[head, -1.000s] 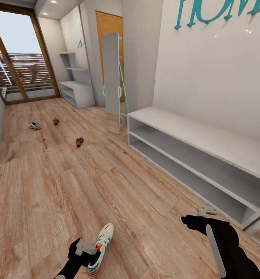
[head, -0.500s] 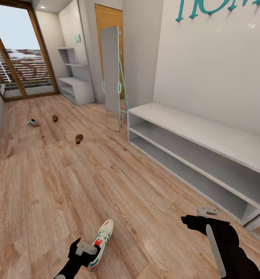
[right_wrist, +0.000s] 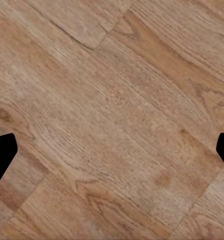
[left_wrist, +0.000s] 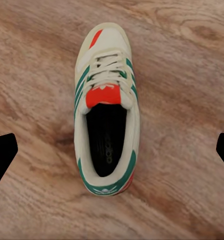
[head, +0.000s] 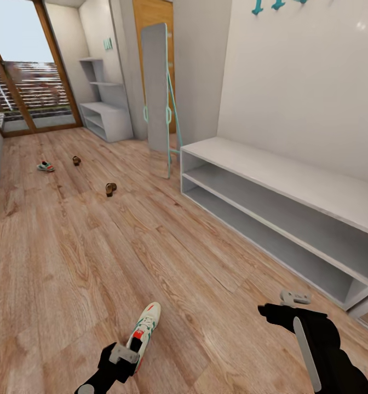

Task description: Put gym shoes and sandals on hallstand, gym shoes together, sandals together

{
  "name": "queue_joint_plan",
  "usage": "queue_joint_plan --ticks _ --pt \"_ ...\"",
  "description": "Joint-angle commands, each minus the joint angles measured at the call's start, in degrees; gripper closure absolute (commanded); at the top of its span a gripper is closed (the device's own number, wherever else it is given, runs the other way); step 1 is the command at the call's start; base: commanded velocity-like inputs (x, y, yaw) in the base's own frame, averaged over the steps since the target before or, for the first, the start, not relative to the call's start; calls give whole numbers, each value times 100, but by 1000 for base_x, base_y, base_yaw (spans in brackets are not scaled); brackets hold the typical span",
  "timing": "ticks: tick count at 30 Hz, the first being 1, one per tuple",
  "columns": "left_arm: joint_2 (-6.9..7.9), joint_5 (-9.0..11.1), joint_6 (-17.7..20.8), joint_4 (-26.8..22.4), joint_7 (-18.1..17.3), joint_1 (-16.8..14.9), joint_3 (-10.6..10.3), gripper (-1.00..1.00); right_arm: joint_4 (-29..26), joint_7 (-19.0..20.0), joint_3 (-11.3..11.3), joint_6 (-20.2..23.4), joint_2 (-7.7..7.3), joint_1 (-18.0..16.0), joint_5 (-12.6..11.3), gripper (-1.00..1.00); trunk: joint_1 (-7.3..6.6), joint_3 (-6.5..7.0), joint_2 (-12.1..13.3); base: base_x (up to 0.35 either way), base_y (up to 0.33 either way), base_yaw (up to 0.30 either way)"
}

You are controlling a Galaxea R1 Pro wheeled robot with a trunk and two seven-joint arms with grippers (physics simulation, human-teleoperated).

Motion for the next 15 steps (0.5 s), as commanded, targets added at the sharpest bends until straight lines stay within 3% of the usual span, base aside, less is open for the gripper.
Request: queue_joint_plan --ticks 1,15 --pt "4 -16 -8 -7 6 -3 -24 -100 -5 11 -5 25 0 -3 -5 -100 21 -33 -44 0 0 0" --pt "30 -5 38 -225 -7 -8 -20 -100 -5 11 -11 25 0 -3 -6 -100 329 -415 -605 0 0 0"
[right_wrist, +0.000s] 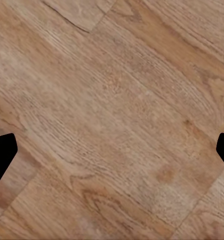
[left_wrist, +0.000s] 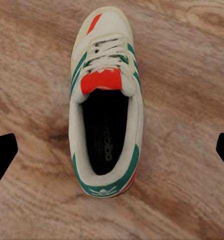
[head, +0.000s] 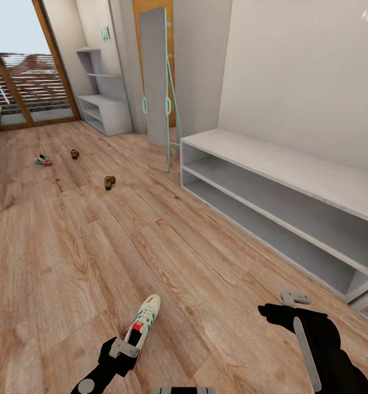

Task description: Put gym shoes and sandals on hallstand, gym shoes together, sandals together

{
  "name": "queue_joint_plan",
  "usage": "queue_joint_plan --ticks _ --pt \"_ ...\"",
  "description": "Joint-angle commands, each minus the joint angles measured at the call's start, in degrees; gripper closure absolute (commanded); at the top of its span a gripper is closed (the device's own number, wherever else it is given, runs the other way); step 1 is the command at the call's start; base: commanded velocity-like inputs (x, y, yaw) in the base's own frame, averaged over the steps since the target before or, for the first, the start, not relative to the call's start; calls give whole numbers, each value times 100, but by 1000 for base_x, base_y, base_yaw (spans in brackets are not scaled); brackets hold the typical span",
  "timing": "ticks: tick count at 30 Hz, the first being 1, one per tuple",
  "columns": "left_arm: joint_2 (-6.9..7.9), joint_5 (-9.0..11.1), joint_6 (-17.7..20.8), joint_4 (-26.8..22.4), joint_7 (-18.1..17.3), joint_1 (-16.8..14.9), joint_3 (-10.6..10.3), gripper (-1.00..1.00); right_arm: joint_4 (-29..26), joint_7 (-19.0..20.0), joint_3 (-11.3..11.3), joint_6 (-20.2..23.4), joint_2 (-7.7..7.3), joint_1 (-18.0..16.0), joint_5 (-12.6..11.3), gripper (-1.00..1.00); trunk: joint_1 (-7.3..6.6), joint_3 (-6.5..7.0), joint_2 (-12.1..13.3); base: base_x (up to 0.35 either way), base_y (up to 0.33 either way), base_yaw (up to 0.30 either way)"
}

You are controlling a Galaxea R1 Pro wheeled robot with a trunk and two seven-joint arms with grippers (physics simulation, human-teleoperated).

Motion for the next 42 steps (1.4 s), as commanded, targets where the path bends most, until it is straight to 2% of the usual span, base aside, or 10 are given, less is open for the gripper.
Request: queue_joint_plan --ticks 1,9,39,42 --pt "6 -27 -18 -19 10 -3 -18 -100 -5 11 -4 25 0 -3 -3 -100 21 -32 -43 0 0 0" --pt "66 -23 -17 -161 10 -95 -14 -100 -5 11 -4 25 0 -3 -5 -100 197 -251 -364 0 0 0" --pt "77 -22 -20 -192 18 -276 -14 -100 -5 11 -4 25 0 -2 -1 -100 275 -1196 -406 0 0 0" --pt "80 -23 -23 -201 18 -289 -14 -100 -5 11 -5 25 0 -1 0 -100 275 -1220 -406 0 0 0"
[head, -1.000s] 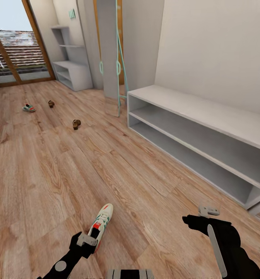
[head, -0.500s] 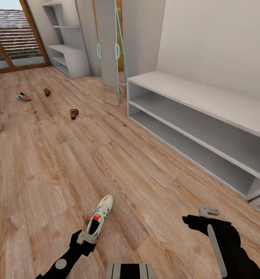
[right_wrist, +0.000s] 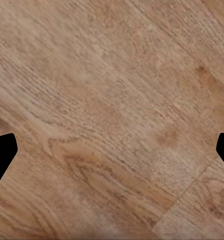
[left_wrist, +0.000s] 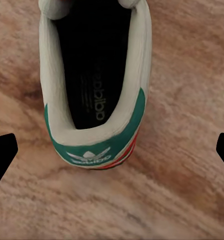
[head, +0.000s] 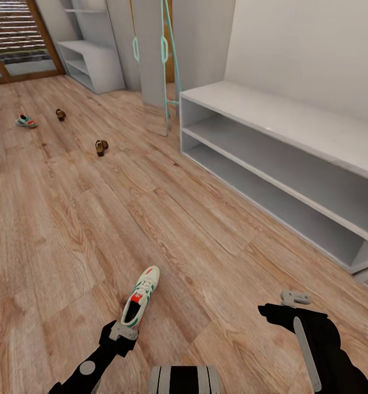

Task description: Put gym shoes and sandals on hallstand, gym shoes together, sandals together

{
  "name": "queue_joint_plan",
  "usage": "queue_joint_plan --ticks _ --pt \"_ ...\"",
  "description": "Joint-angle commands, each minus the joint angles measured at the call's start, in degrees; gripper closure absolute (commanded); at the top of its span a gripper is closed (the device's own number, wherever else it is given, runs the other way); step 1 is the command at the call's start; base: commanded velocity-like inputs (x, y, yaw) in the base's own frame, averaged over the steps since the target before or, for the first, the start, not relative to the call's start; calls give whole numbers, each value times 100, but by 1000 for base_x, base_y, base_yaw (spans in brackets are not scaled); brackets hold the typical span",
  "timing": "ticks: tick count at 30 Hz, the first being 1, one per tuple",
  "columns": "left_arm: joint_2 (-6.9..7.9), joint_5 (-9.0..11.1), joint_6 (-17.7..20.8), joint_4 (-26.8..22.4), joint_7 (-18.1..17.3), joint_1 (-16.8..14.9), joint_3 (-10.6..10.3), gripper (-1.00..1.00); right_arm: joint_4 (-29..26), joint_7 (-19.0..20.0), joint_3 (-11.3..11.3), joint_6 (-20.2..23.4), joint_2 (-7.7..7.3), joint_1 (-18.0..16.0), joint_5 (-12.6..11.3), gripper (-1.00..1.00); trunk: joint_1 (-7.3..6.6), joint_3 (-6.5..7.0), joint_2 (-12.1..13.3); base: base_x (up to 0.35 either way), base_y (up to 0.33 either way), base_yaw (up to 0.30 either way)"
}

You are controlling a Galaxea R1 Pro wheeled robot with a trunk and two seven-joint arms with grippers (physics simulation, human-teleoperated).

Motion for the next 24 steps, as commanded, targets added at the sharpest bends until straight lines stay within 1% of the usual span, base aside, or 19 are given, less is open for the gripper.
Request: queue_joint_plan --ticks 1,5,12,22,24 --pt "5 -34 -18 -12 10 -17 -15 -100 -5 11 -3 25 0 -3 -4 -100 -1 -8 -1 0 0 0" --pt "7 -34 -17 -54 10 -80 -15 -100 -5 11 -8 25 0 -5 -6 -100 -1 -16 -1 0 0 0" --pt "47 -31 -21 -69 17 -107 -15 -100 -5 11 -8 25 0 -5 -7 -100 17 -215 -11 0 0 0" --pt "76 -25 -22 -78 18 -107 -15 -100 -5 11 -10 25 0 -5 -9 -100 17 -249 -11 0 0 0" --pt "81 -25 -22 -78 18 -107 -15 -100 -5 11 -7 25 0 -5 -5 -100 22 -302 -13 0 0 0"
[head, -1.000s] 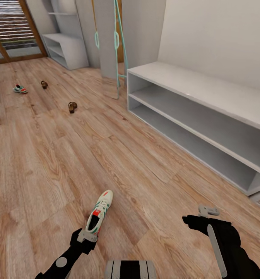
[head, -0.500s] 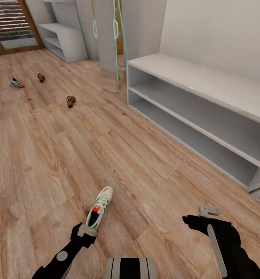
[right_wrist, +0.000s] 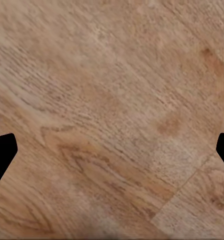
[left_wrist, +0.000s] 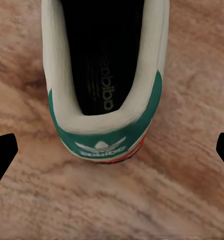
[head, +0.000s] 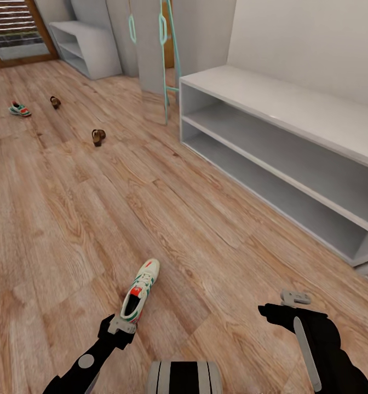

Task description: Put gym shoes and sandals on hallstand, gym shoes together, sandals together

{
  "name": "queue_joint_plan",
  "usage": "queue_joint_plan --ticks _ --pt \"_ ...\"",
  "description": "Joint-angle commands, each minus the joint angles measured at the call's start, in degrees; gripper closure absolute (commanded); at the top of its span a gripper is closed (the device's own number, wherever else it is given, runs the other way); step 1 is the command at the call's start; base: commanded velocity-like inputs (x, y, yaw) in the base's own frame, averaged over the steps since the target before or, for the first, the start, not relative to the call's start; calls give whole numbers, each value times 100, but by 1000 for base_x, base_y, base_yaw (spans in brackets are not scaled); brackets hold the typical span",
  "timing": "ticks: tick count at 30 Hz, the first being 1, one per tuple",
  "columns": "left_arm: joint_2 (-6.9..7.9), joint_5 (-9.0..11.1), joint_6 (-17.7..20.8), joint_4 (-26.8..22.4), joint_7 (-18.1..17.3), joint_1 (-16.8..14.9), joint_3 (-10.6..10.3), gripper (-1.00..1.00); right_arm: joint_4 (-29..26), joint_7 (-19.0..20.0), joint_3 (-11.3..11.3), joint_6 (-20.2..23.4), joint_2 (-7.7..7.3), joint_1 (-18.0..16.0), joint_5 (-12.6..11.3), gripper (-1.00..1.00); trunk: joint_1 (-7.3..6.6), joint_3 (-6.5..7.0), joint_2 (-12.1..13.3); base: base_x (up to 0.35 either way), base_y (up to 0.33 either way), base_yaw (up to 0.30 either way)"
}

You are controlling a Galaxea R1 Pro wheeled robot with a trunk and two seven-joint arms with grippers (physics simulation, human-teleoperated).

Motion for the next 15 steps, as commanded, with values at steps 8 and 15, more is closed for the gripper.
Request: queue_joint_plan --ticks 8,15 --pt "8 -35 -19 1 10 -2 -14 -100 -5 11 -1 25 0 -3 -5 -100 19 -248 -12 0 0 0" --pt "9 -35 -19 1 10 -2 -14 -100 -5 11 -6 25 0 -2 -3 -100 38 -469 -22 0 0 0"
